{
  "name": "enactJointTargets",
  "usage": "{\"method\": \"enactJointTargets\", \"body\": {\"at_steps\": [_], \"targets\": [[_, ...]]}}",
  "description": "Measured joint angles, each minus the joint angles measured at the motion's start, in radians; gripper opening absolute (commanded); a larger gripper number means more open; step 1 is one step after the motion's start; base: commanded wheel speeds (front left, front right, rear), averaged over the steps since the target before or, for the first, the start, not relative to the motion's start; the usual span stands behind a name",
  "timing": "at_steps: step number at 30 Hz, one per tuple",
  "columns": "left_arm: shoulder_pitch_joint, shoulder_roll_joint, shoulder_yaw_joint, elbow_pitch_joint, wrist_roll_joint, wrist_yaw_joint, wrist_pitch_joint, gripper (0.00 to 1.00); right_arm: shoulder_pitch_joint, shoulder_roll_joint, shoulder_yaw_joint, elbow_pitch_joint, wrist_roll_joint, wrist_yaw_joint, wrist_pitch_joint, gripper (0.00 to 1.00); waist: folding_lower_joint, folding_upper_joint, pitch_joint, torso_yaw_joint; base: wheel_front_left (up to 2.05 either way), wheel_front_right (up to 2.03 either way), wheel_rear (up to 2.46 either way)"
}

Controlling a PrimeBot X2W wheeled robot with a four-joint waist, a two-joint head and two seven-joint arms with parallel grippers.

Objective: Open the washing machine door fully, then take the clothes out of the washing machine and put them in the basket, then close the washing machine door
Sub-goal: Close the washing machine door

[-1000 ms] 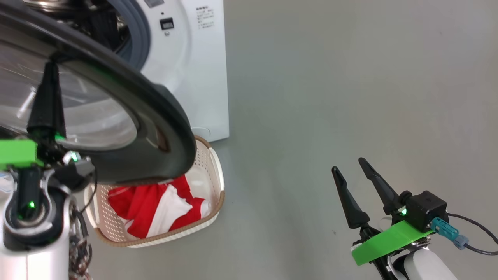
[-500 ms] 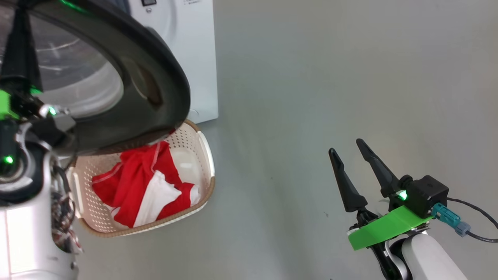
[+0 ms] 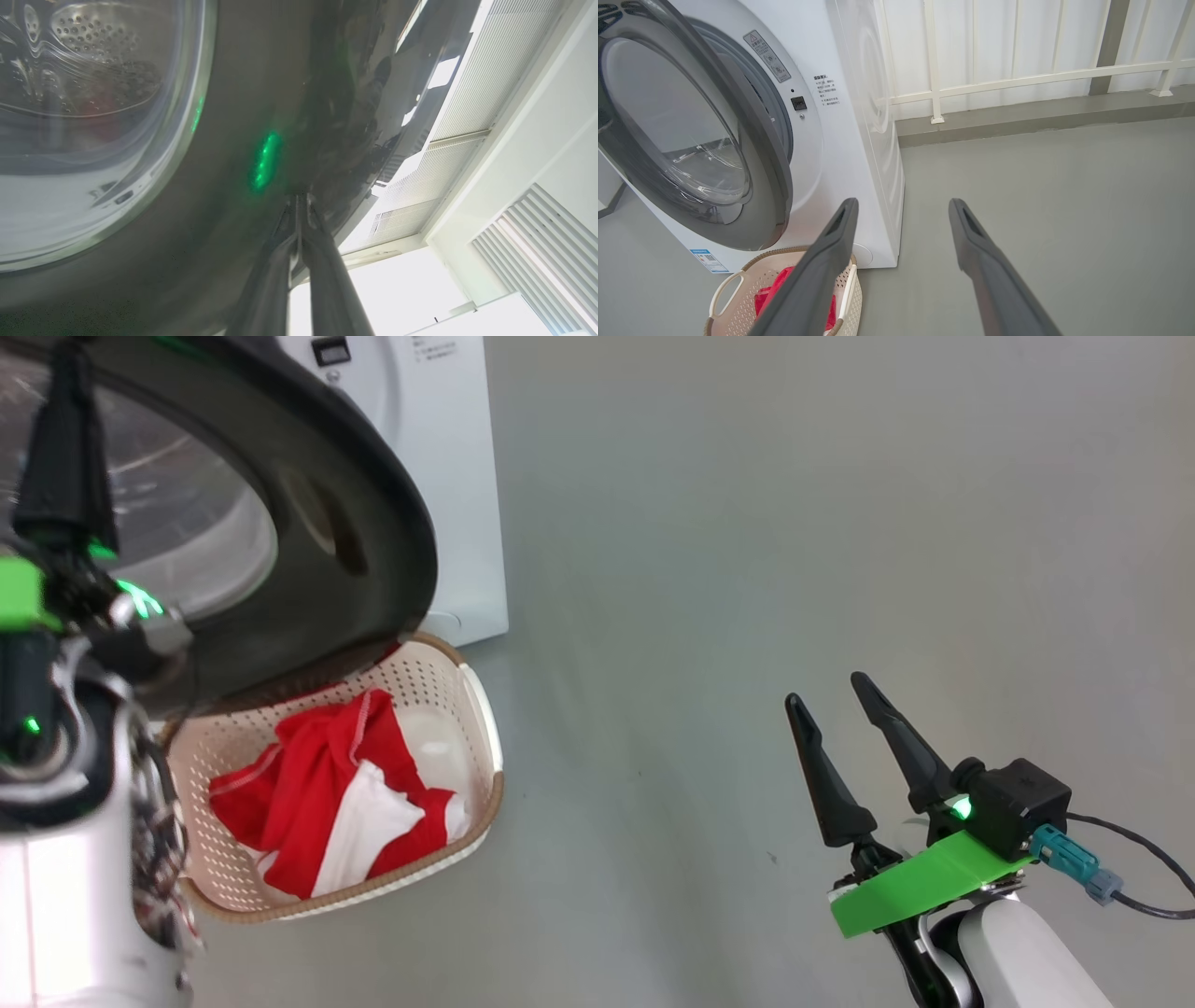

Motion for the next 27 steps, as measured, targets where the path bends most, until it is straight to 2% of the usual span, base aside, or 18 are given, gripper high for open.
{"method": "enactJointTargets", "body": {"at_steps": [1, 6, 11, 15, 19, 23, 27], "targets": [[0.017, -0.001, -0.004, -0.008, 0.0, -0.013, 0.007, 1.0, 0.0, 0.0, 0.0, 0.001, 0.0, 0.0, 0.0, 1.0, 0.0, 0.0, -0.006, 0.002, 0.0, 0.0, 0.0], [0.138, -0.003, -0.016, -0.021, 0.008, -0.058, 0.017, 1.0, 0.005, 0.001, 0.001, 0.009, 0.0, 0.0, 0.0, 1.0, 0.0, 0.0, -0.045, 0.019, 0.0, 0.0, 0.0], [0.251, -0.004, -0.033, -0.036, 0.058, -0.098, -0.019, 1.0, 0.018, -0.002, 0.0, 0.013, 0.0, 0.0, 0.0, 1.0, 0.0, 0.0, -0.097, 0.038, 0.0, 0.0, 0.0], [0.341, 0.02, -0.067, -0.049, 0.21, -0.137, -0.099, 1.0, 0.053, -0.006, 0.0, 0.02, 0.0, 0.0, 0.0, 1.0, 0.0, 0.0, -0.14, 0.054, 0.0, 0.0, 0.0], [0.443, 0.052, -0.107, -0.058, 0.349, -0.155, -0.169, 1.0, 0.074, -0.013, -0.001, 0.02, 0.0, 0.0, 0.0, 1.0, 0.0, 0.0, -0.184, 0.068, 0.0, 0.0, 0.0], [0.534, 0.097, -0.141, -0.073, 0.536, -0.157, -0.276, 1.0, 0.098, -0.018, -0.01, 0.013, 0.0, 0.0, 0.0, 1.0, 0.0, 0.0, -0.223, 0.079, 0.0, 0.0, 0.0], [0.597, 0.128, -0.173, -0.088, 0.716, -0.156, -0.335, 1.0, 0.111, -0.018, -0.032, 0.007, 0.0, 0.0, 0.0, 1.0, 0.0001, 0.0, -0.247, 0.092, 0.0, 0.0, 0.0]]}}
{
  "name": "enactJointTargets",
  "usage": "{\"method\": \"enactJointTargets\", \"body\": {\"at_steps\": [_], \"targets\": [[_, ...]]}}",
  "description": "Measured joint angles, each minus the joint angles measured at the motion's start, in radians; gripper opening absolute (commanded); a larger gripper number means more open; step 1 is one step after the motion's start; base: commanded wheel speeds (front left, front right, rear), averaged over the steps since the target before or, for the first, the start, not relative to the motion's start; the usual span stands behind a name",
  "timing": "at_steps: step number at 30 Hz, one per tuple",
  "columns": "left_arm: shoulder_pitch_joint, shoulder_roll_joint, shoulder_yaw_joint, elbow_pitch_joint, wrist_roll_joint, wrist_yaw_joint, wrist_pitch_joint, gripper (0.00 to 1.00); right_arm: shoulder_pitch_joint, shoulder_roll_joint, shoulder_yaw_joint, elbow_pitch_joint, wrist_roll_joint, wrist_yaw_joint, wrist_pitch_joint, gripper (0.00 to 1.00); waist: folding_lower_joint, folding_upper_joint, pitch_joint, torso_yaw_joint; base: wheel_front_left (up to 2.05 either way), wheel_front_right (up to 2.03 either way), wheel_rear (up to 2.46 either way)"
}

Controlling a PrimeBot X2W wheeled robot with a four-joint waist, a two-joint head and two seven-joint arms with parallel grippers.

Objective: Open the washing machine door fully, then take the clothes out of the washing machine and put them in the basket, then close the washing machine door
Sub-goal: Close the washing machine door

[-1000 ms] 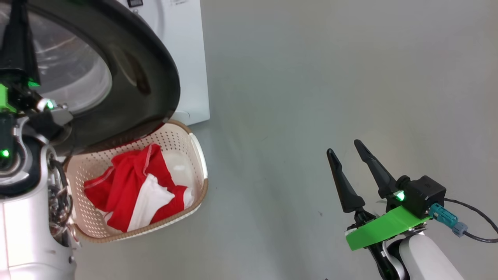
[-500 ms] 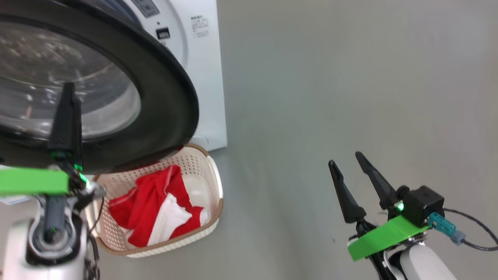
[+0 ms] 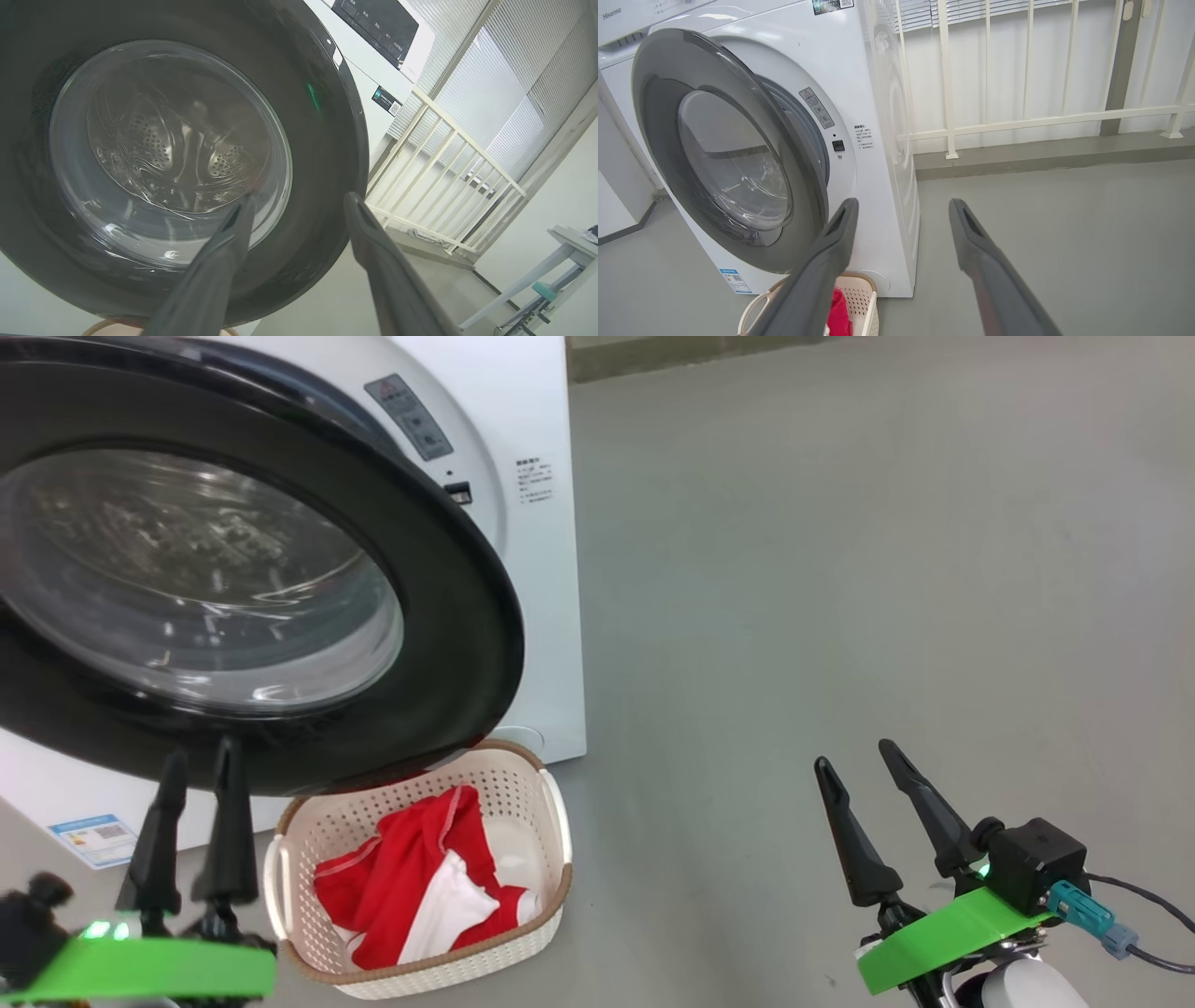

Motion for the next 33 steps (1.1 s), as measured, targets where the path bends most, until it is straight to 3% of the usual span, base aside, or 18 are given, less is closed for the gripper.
{"method": "enactJointTargets", "body": {"at_steps": [9, 14, 15, 22, 33], "targets": [[0.118, -0.011, 0.037, -0.026, 0.298, 0.062, -0.017, 1.0, 0.014, 0.007, -0.03, -0.03, -0.012, 0.0, 0.0, 1.0, 0.0, 0.0, -0.015, 0.038, 0.0, 0.0, 0.0], [0.163, -0.05, 0.086, -0.021, 0.4, 0.061, -0.017, 1.0, 0.033, 0.012, -0.04, -0.035, -0.023, 0.0, 0.0, 1.0, 0.0, 0.0, -0.022, 0.051, 0.0, 0.0, 0.0], [0.182, -0.08, 0.12, -0.021, 0.425, 0.055, -0.017, 1.0, 0.037, 0.016, -0.044, -0.036, -0.027, 0.0, 0.0, 1.0, 0.0, 0.0, -0.026, 0.056, 0.0, 0.0, 0.0], [0.232, -0.131, 0.188, -0.016, 0.509, 0.002, -0.017, 1.0, 0.04, 0.019, -0.059, -0.041, -0.035, 0.0, 0.0, 1.0, 0.0, 0.0, -0.046, 0.065, 0.0, 0.0, 0.0], [0.241, -0.141, 0.224, 0.007, 0.619, -0.032, -0.017, 1.0, 0.062, 0.022, -0.064, -0.042, -0.036, 0.0, 0.0, 1.0, 0.0, 0.0, -0.065, 0.072, 0.0, 0.0, 0.0]]}}
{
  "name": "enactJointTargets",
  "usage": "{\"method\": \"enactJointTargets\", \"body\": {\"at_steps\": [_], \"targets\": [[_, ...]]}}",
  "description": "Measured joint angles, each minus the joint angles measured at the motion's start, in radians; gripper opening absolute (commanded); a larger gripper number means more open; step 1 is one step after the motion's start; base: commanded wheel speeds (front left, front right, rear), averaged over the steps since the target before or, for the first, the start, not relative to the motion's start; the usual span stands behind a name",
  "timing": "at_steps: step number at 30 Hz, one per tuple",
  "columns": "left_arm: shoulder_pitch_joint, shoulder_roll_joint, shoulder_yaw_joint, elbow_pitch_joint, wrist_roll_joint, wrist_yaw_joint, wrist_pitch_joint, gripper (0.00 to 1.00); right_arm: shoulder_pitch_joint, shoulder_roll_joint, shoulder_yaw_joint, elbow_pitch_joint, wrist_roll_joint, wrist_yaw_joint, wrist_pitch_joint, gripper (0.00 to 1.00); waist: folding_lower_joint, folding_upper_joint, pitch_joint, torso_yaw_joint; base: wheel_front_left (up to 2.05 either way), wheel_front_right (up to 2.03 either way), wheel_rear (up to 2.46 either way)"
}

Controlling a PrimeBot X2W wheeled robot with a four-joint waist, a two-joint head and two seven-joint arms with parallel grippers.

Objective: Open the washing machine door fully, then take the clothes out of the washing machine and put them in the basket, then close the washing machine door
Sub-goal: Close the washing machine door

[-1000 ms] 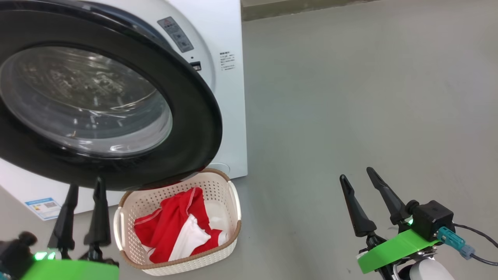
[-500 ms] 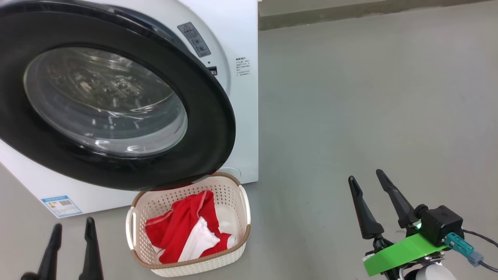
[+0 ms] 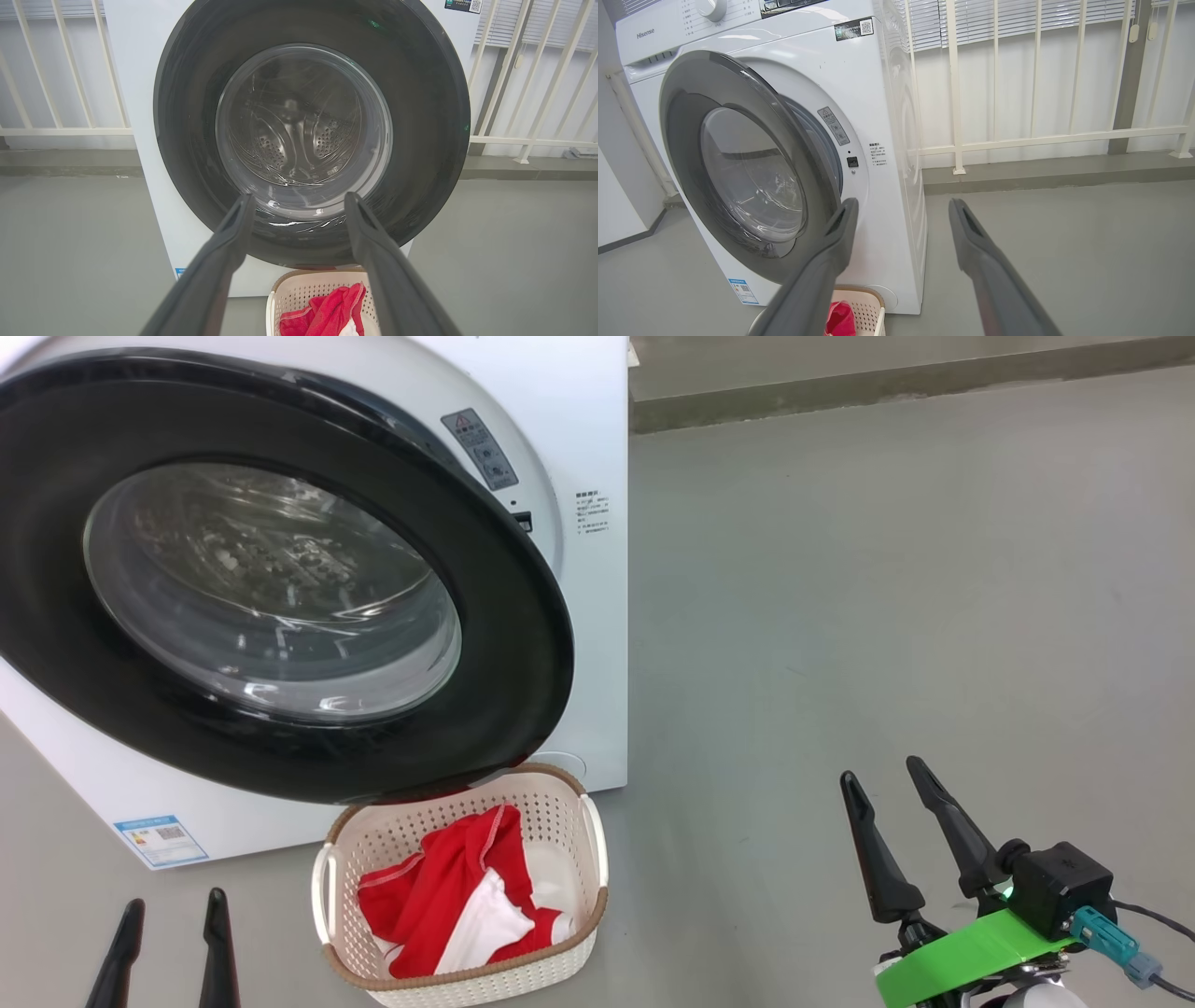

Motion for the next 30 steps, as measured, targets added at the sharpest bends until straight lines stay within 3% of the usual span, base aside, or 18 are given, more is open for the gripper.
{"method": "enactJointTargets", "body": {"at_steps": [19, 21, 22, 23, 25, 30], "targets": [[-0.001, -0.021, 0.015, 0.008, 0.035, -0.013, 0.0, 1.0, 0.0, 0.001, 0.002, 0.003, 0.0, 0.0, 0.0, 1.0, 0.0, 0.0, 0.008, 0.006, 0.0, 0.0, 0.0], [-0.001, -0.022, 0.014, 0.009, 0.04, -0.013, 0.0, 1.0, -0.002, 0.001, 0.003, 0.009, 0.0, 0.0, 0.0, 0.53, 0.0, 0.0, 0.011, 0.009, 0.0, 0.0, 0.0], [-0.001, -0.022, 0.013, 0.009, 0.041, -0.013, 0.0, 1.0, -0.002, 0.002, 0.005, 0.014, 0.0, 0.0, 0.0, 0.53, 0.0, 0.0, 0.012, 0.011, 0.0, 0.0, 0.0], [-0.001, -0.022, 0.012, 0.009, 0.041, -0.013, 0.0, 1.0, -0.004, 0.002, 0.007, 0.02, 0.0, 0.0, 0.0, 0.4, 0.0, 0.0, 0.013, 0.013, 0.0, 0.0, 0.0], [-0.001, -0.022, 0.009, 0.009, 0.05, -0.013, 0.0, 1.0, -0.006, 0.002, 0.011, 0.03, 0.0, 0.0, 0.0, 0.0, 0.0, 0.0, 0.016, 0.019, 0.0, 0.0, 0.0], [-0.003, -0.022, -0.007, 0.008, 0.068, -0.013, 0.0, 1.0, -0.036, -0.002, 0.035, 0.066, 0.002, 0.0, 0.0, 0.0, 0.0, 0.0, 0.027, 0.037, 0.0, 0.0, 0.0]]}}
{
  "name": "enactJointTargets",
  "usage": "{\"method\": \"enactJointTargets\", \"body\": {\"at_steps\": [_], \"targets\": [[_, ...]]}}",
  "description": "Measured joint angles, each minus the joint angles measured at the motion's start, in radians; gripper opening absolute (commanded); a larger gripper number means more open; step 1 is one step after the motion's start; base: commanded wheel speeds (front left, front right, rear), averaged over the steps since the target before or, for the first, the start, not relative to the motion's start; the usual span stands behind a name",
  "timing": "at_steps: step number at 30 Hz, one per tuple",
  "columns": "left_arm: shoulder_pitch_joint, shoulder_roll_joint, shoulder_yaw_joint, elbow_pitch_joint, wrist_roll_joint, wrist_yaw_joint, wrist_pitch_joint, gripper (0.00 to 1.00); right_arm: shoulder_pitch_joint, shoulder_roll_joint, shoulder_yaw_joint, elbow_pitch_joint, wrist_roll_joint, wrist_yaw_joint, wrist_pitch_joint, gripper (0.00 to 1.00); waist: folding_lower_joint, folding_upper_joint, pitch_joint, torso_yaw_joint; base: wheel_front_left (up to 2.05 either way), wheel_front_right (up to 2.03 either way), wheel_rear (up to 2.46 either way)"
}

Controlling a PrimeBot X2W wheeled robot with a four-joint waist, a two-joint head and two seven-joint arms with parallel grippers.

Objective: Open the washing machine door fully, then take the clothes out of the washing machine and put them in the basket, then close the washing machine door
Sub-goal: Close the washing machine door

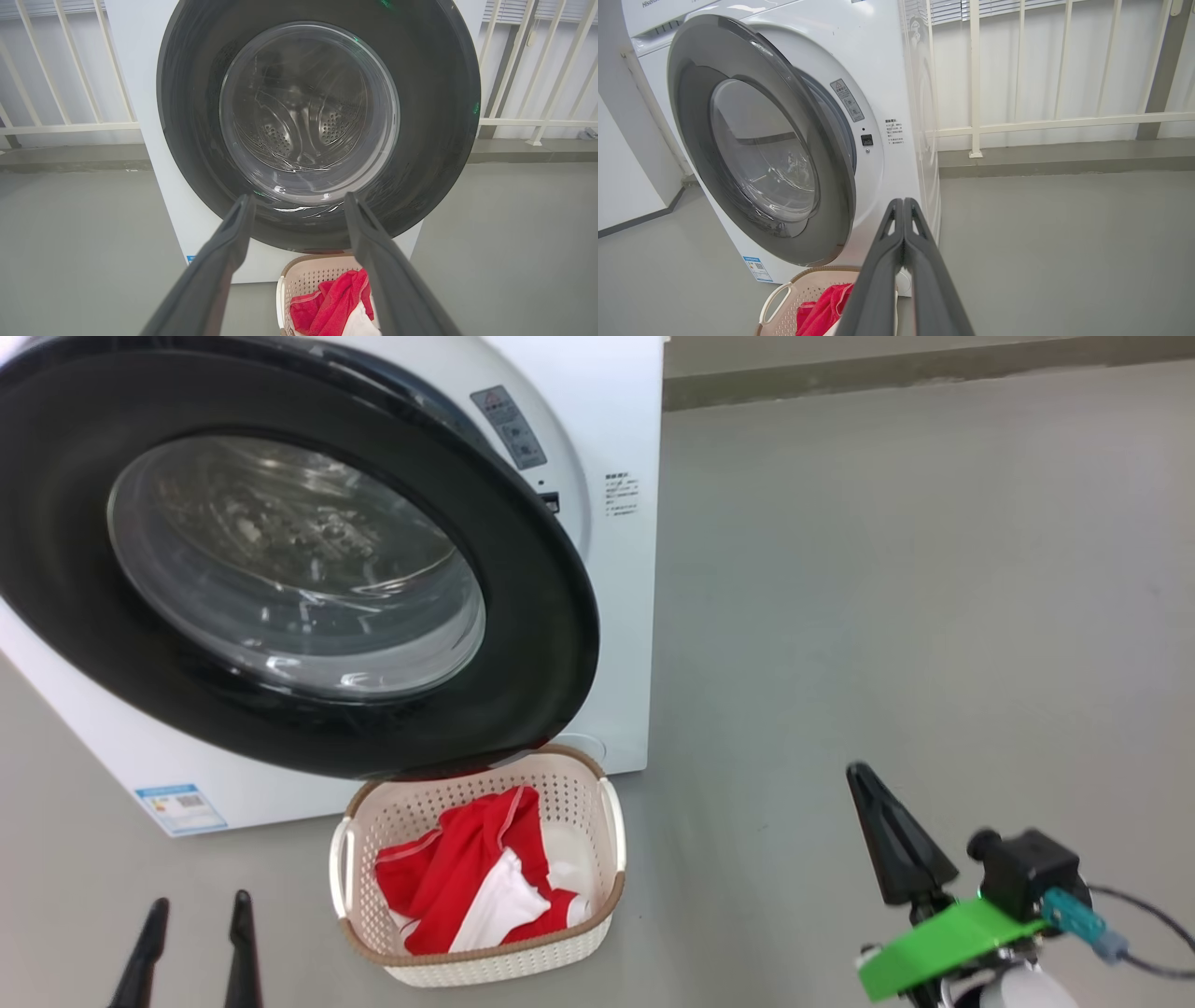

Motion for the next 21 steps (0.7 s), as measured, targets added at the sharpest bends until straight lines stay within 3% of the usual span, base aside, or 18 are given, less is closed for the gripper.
{"method": "enactJointTargets", "body": {"at_steps": [21], "targets": [[-0.111, -0.003, -0.123, 0.002, -0.041, -0.001, 0.0, 1.0, -0.468, -0.039, 0.285, 0.319, 0.094, 0.0, 0.0, 0.0, 0.0, 0.0, 0.116, 0.112, 0.0, 0.0, 0.0]]}}
